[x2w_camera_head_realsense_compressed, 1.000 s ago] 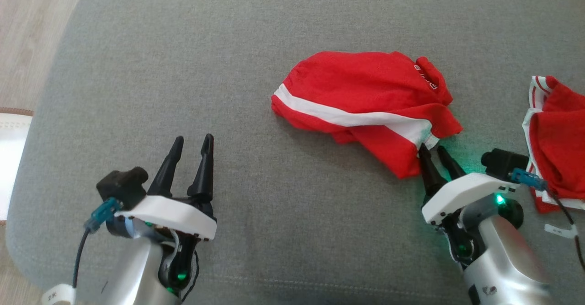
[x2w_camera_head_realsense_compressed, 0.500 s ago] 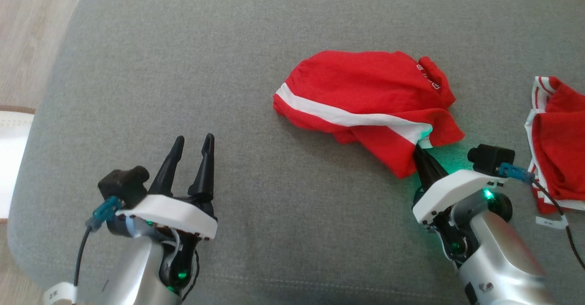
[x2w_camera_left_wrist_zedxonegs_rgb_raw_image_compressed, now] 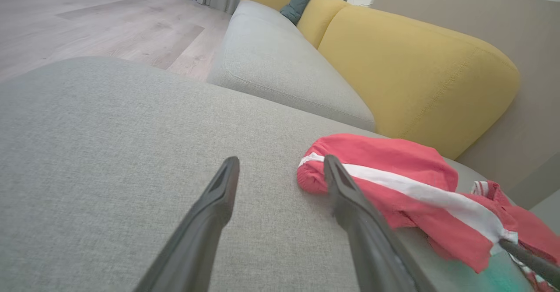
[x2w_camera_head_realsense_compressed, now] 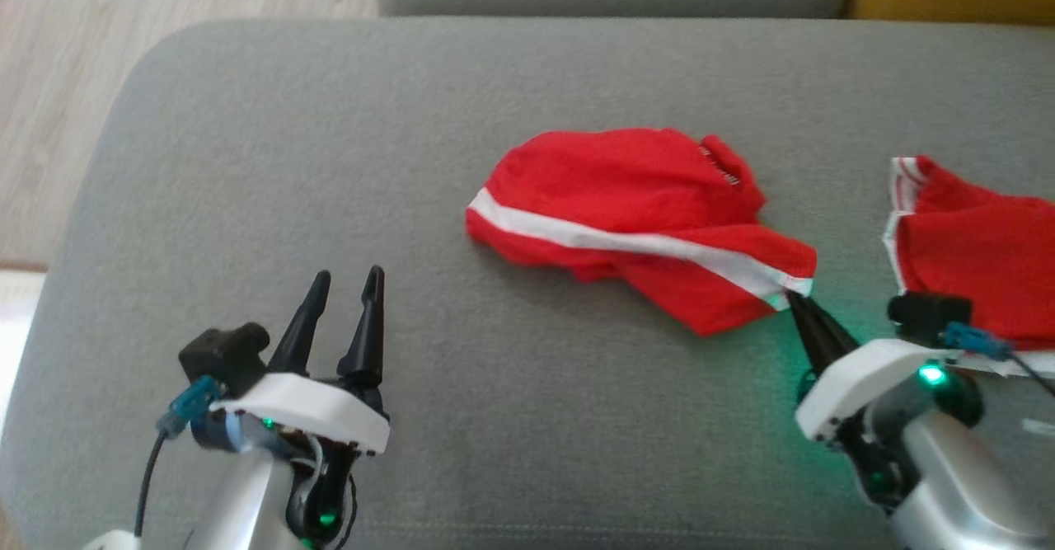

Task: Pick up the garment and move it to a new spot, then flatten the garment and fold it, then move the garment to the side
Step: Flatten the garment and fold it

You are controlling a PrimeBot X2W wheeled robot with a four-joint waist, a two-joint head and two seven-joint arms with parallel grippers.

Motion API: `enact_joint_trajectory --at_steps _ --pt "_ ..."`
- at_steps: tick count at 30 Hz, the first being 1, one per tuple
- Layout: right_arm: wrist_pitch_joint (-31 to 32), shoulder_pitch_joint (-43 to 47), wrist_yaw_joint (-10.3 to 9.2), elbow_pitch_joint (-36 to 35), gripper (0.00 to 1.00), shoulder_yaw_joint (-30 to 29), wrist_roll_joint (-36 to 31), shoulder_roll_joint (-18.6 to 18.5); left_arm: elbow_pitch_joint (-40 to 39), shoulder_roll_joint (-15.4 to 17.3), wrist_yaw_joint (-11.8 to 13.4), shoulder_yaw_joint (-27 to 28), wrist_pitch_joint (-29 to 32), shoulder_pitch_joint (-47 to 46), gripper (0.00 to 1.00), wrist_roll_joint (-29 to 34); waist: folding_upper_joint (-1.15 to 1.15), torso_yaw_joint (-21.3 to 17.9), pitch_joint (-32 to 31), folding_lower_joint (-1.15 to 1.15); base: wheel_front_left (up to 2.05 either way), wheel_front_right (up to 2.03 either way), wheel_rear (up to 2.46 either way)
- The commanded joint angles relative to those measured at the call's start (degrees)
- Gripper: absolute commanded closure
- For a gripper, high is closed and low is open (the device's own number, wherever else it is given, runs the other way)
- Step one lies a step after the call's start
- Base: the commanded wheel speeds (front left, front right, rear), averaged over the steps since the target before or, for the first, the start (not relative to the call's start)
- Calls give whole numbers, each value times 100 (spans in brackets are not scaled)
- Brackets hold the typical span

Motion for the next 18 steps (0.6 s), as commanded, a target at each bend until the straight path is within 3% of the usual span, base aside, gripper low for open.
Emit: enact_joint_trajectory --at_steps 1,9,18 --pt "73 18 -5 -332 100 96 -47 -188 -171 53 -12 225 -70 -131 0 38 0 -161 -139 0 0 0 0" --pt "914 431 -5 -1332 100 -427 -206 -643 3 132 -51 -54 71 -313 0 67 0 -610 -109 0 0 0 0" --pt "1495 469 -5 -1928 100 -914 -575 -399 452 367 -90 -1235 479 -802 0 -339 0 -802 179 0 0 0 0"
